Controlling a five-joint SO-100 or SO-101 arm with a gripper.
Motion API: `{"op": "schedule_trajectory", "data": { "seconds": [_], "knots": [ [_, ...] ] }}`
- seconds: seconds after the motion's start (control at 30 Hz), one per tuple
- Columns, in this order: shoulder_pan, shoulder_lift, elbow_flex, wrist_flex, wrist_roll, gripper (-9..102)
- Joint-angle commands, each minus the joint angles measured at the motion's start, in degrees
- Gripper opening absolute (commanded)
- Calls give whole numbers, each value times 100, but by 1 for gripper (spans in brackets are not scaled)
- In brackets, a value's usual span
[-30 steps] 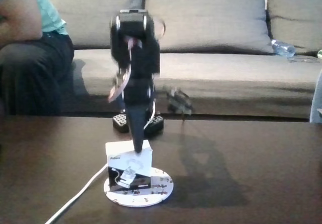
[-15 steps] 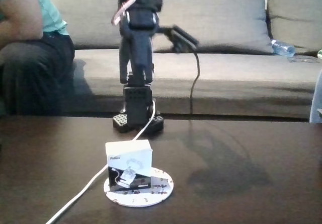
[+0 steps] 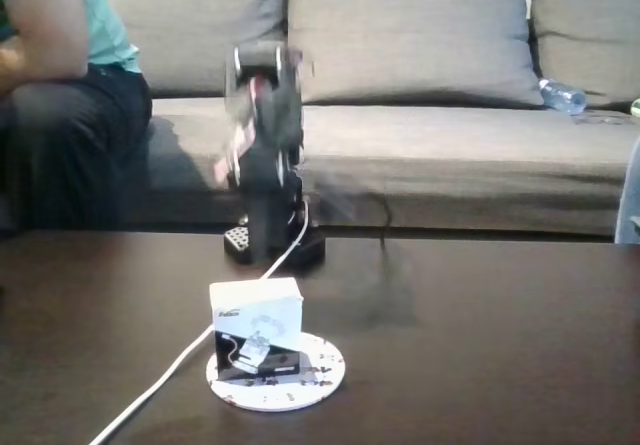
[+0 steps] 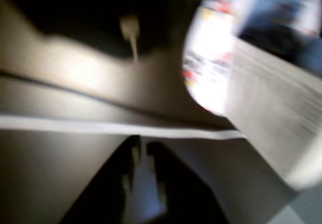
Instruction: Grasp a servo box and put it on the zirlivani.
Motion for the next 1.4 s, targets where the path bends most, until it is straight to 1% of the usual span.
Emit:
{"op": "schedule_trajectory", "data": {
  "seconds": [0.0,0.13,0.3,0.37,0.5,1.37],
  "knots": [
    [-97,1099,677,9,62,0],
    [-738,2452,1160,677,62,0],
    [-826,4236,1485,1538,-202,0],
    [-835,4588,1564,1591,-185,0],
    [-835,4377,1547,1591,-211,0],
    [-923,4430,1556,1582,-237,0]
  ]
}}
